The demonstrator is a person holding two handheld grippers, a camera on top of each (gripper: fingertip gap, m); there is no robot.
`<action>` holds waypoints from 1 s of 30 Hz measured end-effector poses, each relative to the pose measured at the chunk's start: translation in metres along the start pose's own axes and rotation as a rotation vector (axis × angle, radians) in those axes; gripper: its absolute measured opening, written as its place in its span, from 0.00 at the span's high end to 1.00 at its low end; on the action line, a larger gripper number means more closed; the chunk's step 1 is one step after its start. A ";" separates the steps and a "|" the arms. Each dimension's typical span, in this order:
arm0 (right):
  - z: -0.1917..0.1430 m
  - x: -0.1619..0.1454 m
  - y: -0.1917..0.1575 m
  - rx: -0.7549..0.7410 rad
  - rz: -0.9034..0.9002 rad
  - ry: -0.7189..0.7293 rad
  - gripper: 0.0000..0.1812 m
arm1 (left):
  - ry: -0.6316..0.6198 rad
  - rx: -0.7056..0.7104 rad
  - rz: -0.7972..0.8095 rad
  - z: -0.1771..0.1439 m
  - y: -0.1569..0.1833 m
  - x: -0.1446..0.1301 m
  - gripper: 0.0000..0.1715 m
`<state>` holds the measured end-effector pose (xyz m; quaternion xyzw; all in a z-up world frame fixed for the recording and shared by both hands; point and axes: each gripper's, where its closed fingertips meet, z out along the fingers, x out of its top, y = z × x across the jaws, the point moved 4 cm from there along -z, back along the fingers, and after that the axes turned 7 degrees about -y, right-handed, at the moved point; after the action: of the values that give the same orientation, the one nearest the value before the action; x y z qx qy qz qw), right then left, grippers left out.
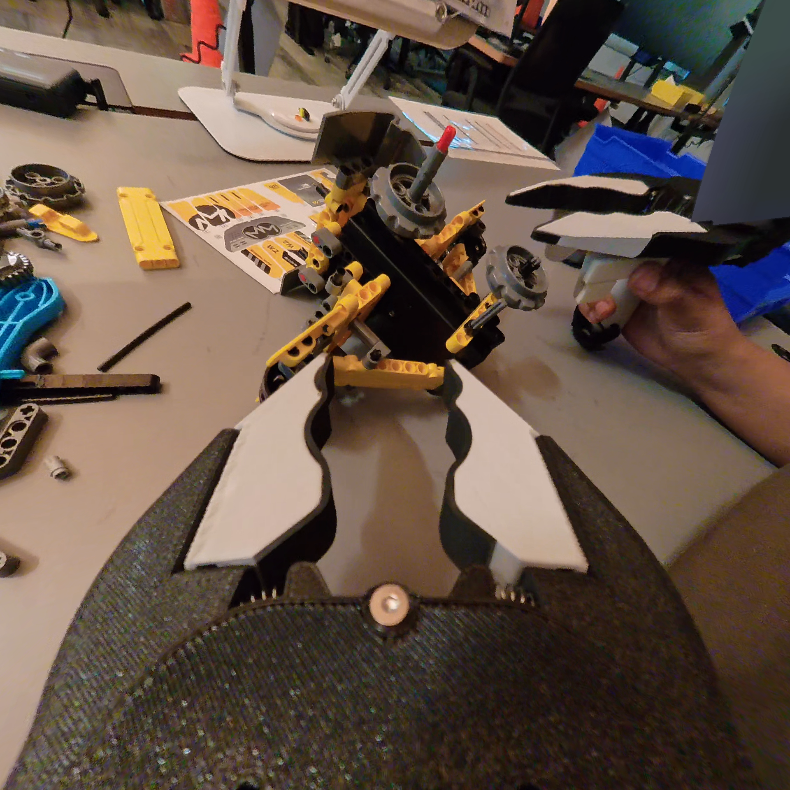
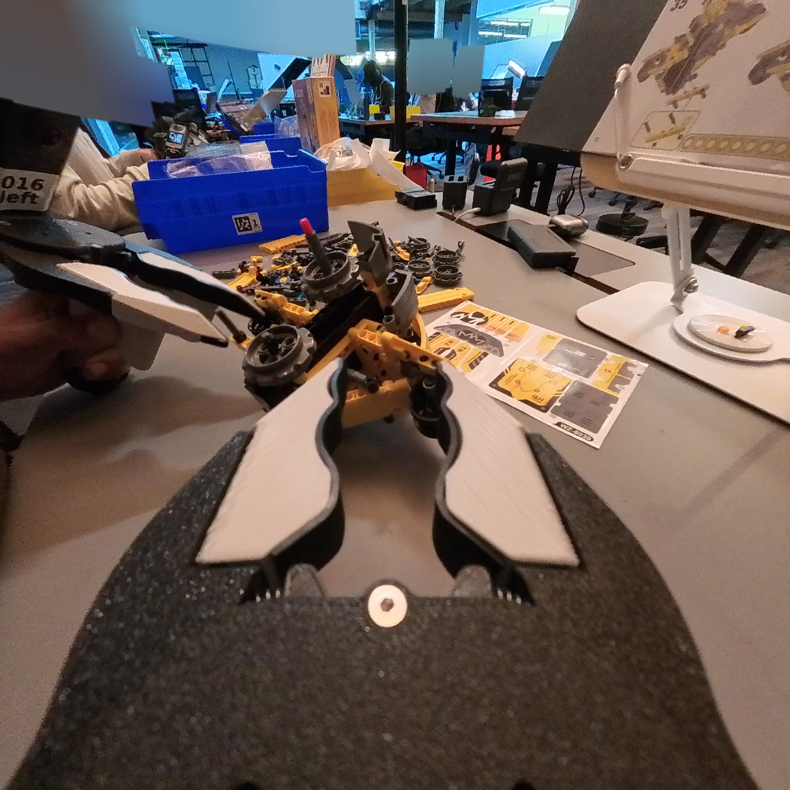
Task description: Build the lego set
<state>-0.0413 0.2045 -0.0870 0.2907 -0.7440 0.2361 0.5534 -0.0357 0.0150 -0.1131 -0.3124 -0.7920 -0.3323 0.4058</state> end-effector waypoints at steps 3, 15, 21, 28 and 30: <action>0.000 0.000 0.004 0.022 0.041 0.003 0.77 | -0.002 -0.004 0.003 0.001 0.000 0.000 0.71; -0.008 0.001 0.013 0.061 0.149 0.048 0.77 | -0.004 -0.006 0.010 0.006 0.001 0.002 0.71; -0.007 0.000 0.014 0.060 0.160 0.046 0.76 | -0.001 -0.008 0.007 0.005 0.001 0.002 0.71; -0.009 0.001 0.016 0.051 0.168 0.059 0.75 | 0.000 -0.009 0.010 0.005 0.001 0.002 0.71; -0.009 0.001 0.016 0.046 0.167 0.060 0.75 | 0.002 -0.012 0.007 0.005 0.001 0.002 0.71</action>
<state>-0.0462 0.2219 -0.0837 0.2331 -0.7431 0.3072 0.5469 -0.0384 0.0201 -0.1131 -0.3172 -0.7885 -0.3361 0.4058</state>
